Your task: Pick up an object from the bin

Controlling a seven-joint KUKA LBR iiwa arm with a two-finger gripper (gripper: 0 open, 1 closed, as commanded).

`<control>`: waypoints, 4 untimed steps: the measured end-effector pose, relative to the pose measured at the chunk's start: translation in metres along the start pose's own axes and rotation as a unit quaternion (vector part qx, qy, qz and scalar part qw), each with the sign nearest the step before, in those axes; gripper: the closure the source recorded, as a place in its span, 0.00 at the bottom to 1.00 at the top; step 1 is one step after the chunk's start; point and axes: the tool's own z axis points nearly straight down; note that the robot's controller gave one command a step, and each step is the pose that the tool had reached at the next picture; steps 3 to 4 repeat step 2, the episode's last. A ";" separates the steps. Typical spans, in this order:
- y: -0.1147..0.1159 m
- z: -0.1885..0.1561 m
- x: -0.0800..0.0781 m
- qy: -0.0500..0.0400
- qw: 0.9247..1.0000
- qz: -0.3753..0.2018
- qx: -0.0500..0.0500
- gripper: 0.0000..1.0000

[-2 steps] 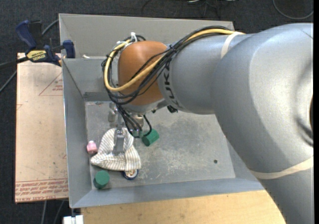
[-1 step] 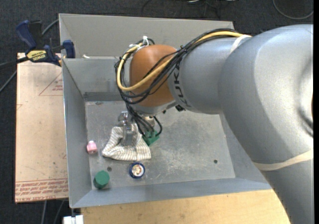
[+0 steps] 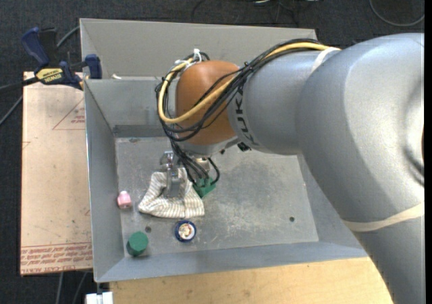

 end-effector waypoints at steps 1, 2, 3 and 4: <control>-0.017 0.000 -0.004 -0.001 0.999 0.037 -0.002 1.00; -0.002 -0.147 -0.007 -0.001 0.999 0.054 -0.001 1.00; -0.002 -0.147 -0.007 -0.001 0.999 0.054 -0.001 1.00; -0.002 -0.147 -0.007 -0.001 0.999 0.054 -0.001 1.00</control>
Offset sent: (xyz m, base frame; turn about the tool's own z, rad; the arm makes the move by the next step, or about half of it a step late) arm 0.0063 -0.0025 0.1469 0.1102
